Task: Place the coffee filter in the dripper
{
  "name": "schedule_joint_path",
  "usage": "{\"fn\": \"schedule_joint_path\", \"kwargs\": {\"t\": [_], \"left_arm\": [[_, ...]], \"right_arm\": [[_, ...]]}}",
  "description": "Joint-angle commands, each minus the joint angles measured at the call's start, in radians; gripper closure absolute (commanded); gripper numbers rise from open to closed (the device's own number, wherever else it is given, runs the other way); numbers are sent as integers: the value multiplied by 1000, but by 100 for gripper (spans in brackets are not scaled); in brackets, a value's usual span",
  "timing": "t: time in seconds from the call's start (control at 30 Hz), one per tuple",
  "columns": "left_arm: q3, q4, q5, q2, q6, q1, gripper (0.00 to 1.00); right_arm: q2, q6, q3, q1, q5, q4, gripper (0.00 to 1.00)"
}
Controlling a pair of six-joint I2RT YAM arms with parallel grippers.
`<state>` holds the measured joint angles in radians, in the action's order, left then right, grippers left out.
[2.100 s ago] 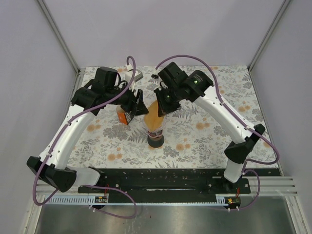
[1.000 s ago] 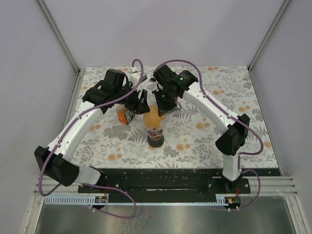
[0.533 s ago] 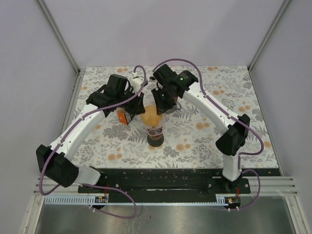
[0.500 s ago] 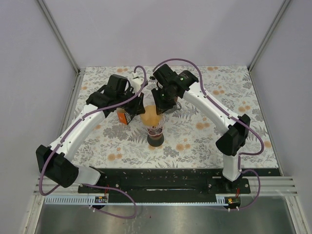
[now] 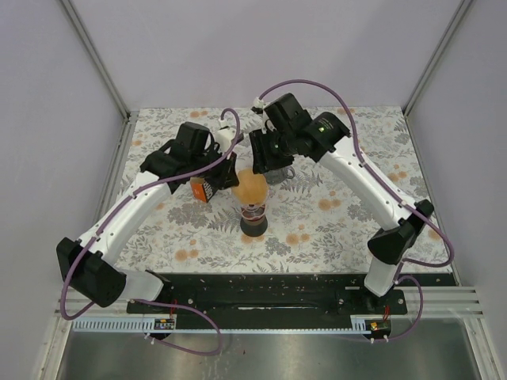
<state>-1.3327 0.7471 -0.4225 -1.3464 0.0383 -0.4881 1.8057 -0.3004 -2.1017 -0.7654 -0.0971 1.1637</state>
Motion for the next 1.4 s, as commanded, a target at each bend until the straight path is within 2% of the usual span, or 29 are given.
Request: {"fn": "schedule_joint_path", "kwargs": {"t": [0.0,0.1,0.23,0.47,0.77,0.87,1.1,1.37], "left_arm": [[-17,-34,-1,15,18,-12,82],[-20,-34,10,18,26,-12,82],[-39,-23,-2,0,31,-12,81],[-105,41,-21,-48,40,-12,75],[-224,158,-73,-83,63,-4,42],[-235,181,-107,-77,67,25,35],[-218,204,-197,-36,67,186,31],[-106,170,-249,16,72,221,28]], "right_arm": [[-110,24,87,-5,-55,-140,57],[-184,12,228,-5,-150,-290,80],[-191,-9,341,-6,-173,-357,100],[-129,-5,390,-23,-155,-349,100],[-34,70,338,-83,22,-226,100],[-19,78,319,-87,60,-210,100],[58,119,264,-129,131,-161,100],[144,155,193,-152,174,-111,100]]}}
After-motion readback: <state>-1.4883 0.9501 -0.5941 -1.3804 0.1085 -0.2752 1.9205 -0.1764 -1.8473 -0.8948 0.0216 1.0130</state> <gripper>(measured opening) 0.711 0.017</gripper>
